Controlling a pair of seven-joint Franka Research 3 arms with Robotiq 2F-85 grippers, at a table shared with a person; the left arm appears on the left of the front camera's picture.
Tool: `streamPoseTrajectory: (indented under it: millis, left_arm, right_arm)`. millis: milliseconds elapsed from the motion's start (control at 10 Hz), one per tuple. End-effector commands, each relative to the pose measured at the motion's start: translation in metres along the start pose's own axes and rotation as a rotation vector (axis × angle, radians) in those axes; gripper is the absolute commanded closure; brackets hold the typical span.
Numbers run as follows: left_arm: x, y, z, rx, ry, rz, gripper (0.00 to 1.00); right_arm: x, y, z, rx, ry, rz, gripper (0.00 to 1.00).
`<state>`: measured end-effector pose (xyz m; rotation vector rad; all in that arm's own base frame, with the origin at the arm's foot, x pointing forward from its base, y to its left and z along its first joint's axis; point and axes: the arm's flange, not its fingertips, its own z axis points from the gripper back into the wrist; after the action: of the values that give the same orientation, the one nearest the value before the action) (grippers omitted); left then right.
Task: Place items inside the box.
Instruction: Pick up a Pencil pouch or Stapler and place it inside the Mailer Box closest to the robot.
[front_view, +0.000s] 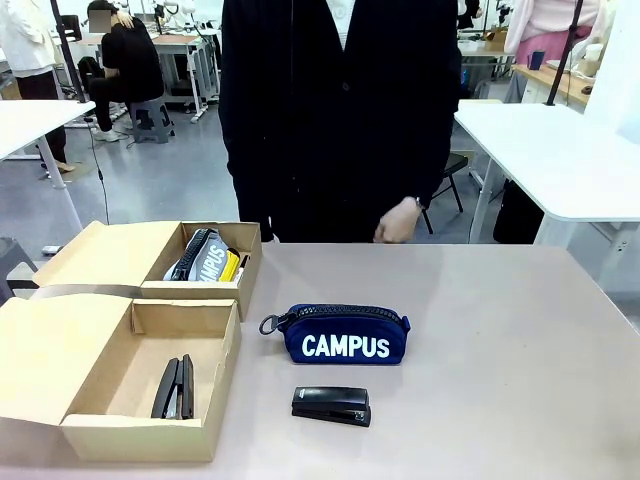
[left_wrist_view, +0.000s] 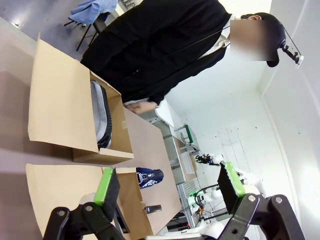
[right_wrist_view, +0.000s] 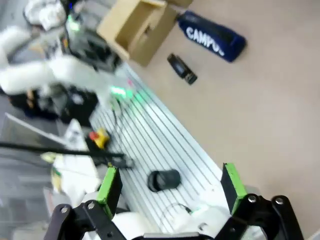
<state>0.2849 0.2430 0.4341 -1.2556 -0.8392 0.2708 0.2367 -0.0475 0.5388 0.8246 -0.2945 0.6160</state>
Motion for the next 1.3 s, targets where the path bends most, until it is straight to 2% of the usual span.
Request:
streamPoseTrajectory:
  millis: [0, 100, 200, 300, 400, 500, 700, 800, 900, 1000, 1200]
  left_arm:
    - [0.0, -0.001, -0.002, -0.025, -0.019, -0.018, 0.0]
    - [0.0, -0.001, -0.002, -0.025, -0.019, -0.018, 0.0]
    - [0.0, -0.001, -0.002, -0.025, -0.019, -0.018, 0.0]
    - [0.0, -0.001, -0.002, -0.025, -0.019, -0.018, 0.0]
    - [0.0, -0.001, -0.002, -0.025, -0.019, -0.018, 0.0]
    - [0.0, -0.001, -0.002, -0.025, -0.019, -0.018, 0.0]
    - [0.0, -0.001, -0.002, -0.025, -0.019, -0.018, 0.0]
    - [0.0, -0.001, -0.002, -0.025, -0.019, -0.018, 0.0]
    - [0.0, -0.001, -0.002, -0.025, -0.019, -0.018, 0.0]
    - [0.0, -0.001, -0.002, -0.025, -0.019, -0.018, 0.0]
    - [0.0, -0.001, -0.002, -0.025, -0.019, -0.018, 0.0]
  right_arm:
    - [0.032, -0.004, -0.022, -0.094, 0.241, 0.473, 0.0]
    - [0.044, 0.005, -0.045, -0.033, 0.421, 0.611, 0.0]
    - [0.042, 0.018, -0.054, 0.072, 0.622, 0.735, 0.0]
    - [0.044, 0.024, -0.04, -0.024, 0.449, 0.75, 0.0]
    - [0.043, 0.025, -0.059, 0.01, 0.345, 0.362, 0.0]
    - [0.047, 0.03, -0.065, 0.006, 0.435, 0.502, 0.0]
    - [0.06, 0.026, -0.073, -0.166, 0.464, 0.685, 0.0]
    - [0.077, 0.021, -0.082, -0.293, 0.438, 0.776, 0.0]
    - [0.079, 0.016, -0.082, -0.273, 0.449, 0.745, 0.0]
    - [0.072, 0.015, -0.076, -0.183, 0.421, 0.773, 0.0]
    - [0.063, 0.014, -0.069, -0.19, 0.408, 0.748, 0.0]
